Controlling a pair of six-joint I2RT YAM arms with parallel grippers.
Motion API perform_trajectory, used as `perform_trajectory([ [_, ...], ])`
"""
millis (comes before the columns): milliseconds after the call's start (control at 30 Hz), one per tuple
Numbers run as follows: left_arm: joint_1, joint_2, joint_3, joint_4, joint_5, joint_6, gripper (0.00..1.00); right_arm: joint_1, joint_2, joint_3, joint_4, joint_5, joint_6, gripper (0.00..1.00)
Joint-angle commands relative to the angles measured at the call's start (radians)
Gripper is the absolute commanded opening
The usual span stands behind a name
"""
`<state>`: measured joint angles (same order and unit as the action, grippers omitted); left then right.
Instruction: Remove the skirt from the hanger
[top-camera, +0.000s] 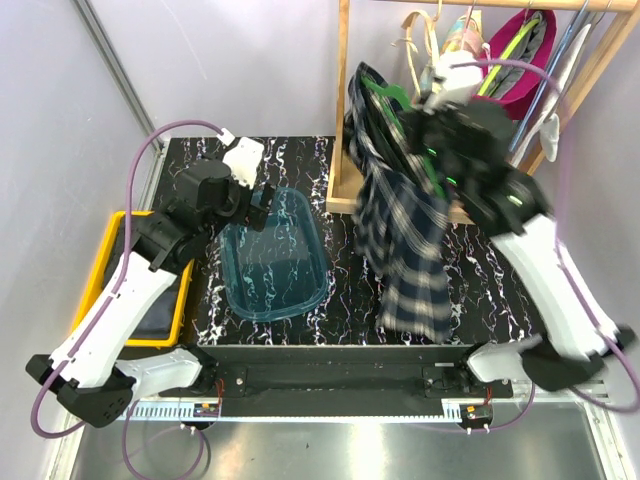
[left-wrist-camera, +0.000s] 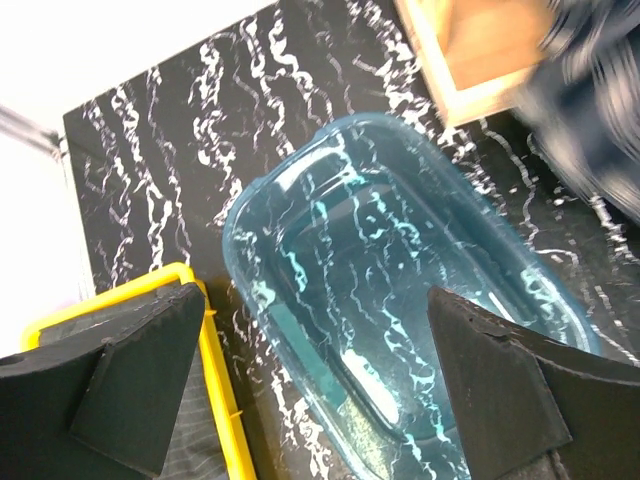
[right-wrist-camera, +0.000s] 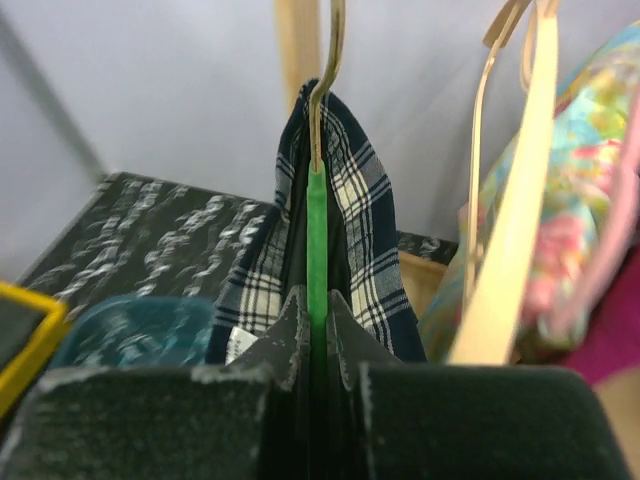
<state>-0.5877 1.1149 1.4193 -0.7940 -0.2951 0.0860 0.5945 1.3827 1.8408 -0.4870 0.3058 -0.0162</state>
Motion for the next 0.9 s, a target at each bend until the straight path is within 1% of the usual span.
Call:
perform_trajectory([
  [0, 0.005, 0.017, 0.101, 0.024, 0.111, -0.005, 0.99, 0.001, -0.263, -0.035, -0.064, -0.221, 0.153, 0.0],
  [33, 0.005, 0.02, 0.116, 0.018, 0.14, -0.02, 0.99, -0.001, -0.292, -0.035, -0.112, -0.293, 0.168, 0.0],
  [67, 0.005, 0.022, 0.131, 0.019, 0.175, -0.023, 0.99, 0.001, -0.33, -0.028, -0.143, -0.33, 0.186, 0.0],
  [100, 0.005, 0.029, 0.162, 0.019, 0.236, -0.028, 0.99, 0.001, -0.338, 0.013, -0.177, -0.361, 0.197, 0.0],
  [133, 0.009, 0.037, 0.187, 0.019, 0.264, -0.032, 0.99, 0.001, -0.343, 0.041, -0.241, -0.416, 0.209, 0.0],
  [167, 0.012, 0.046, 0.21, 0.019, 0.287, -0.034, 0.99, -0.001, -0.341, 0.072, -0.271, -0.448, 0.232, 0.0],
  [200, 0.022, 0.063, 0.258, 0.019, 0.345, -0.037, 0.99, 0.001, -0.338, 0.131, -0.294, -0.479, 0.245, 0.0],
  [233, 0.054, 0.071, 0.279, 0.022, 0.387, -0.043, 0.99, 0.001, -0.336, 0.156, -0.321, -0.534, 0.272, 0.0],
  [267, 0.08, 0.077, 0.3, 0.033, 0.436, -0.048, 0.99, 0.001, -0.333, 0.175, -0.326, -0.557, 0.285, 0.0],
  [300, 0.11, 0.083, 0.337, 0.039, 0.58, -0.049, 0.99, 0.001, -0.333, 0.196, -0.326, -0.573, 0.294, 0.0],
  [333, 0.183, 0.08, 0.349, 0.048, 0.672, -0.055, 0.99, 0.001, -0.335, 0.198, -0.32, -0.588, 0.308, 0.0],
  [367, 0.227, 0.074, 0.354, 0.085, 0.77, -0.067, 0.99, 0.001, -0.338, 0.193, -0.314, -0.59, 0.312, 0.0],
  [400, 0.271, 0.06, 0.349, 0.116, 0.942, -0.083, 0.99, 0.001, -0.341, 0.189, -0.305, -0.59, 0.314, 0.0],
  [433, 0.342, 0.031, 0.314, 0.149, 1.012, -0.119, 0.99, 0.001, -0.341, 0.181, -0.297, -0.596, 0.317, 0.0],
  [467, 0.368, 0.014, 0.3, 0.207, 1.062, -0.126, 0.99, 0.001, -0.341, 0.17, -0.289, -0.603, 0.318, 0.0],
  [500, 0.391, 0.004, 0.288, 0.225, 1.129, -0.13, 0.99, 0.001, -0.338, 0.169, -0.283, -0.609, 0.321, 0.0],
  [567, 0.472, -0.01, 0.274, 0.26, 1.238, -0.169, 0.99, 0.001, -0.329, 0.161, -0.275, -0.637, 0.331, 0.0],
  [600, 0.508, -0.007, 0.277, 0.275, 1.422, -0.199, 0.99, 0.001, -0.326, 0.155, -0.262, -0.645, 0.334, 0.0],
  [633, 0.576, 0.002, 0.276, 0.314, 1.533, -0.341, 0.99, 0.001, -0.326, 0.149, -0.254, -0.654, 0.34, 0.0],
  [667, 0.586, 0.011, 0.224, 0.525, 1.638, -0.473, 0.99, 0.001, -0.324, 0.138, -0.246, -0.659, 0.344, 0.0],
  [700, 0.588, 0.011, 0.17, 0.728, 1.769, -0.649, 0.99, 0.001, -0.324, 0.133, -0.228, -0.665, 0.349, 0.0],
  [733, 0.586, 0.011, 0.117, 1.164, 1.783, -1.015, 0.99, 0.001, -0.324, 0.129, -0.219, -0.683, 0.361, 0.0],
  [767, 0.588, 0.01, 0.004, 1.358, 1.782, -1.157, 0.99, 0.001, -0.323, 0.123, -0.208, -0.694, 0.367, 0.0],
  [800, 0.588, 0.013, -0.029, 1.5, 1.778, -1.248, 0.99, -0.001, -0.32, 0.123, -0.193, -0.703, 0.375, 0.0],
  [833, 0.588, 0.022, -0.046, 1.56, 1.786, -1.293, 0.99, -0.001, -0.318, 0.123, -0.187, -0.715, 0.383, 0.0],
  [867, 0.588, 0.04, -0.052, 1.522, 1.795, -1.27, 0.99, 0.001, -0.318, 0.124, -0.18, -0.718, 0.387, 0.0],
])
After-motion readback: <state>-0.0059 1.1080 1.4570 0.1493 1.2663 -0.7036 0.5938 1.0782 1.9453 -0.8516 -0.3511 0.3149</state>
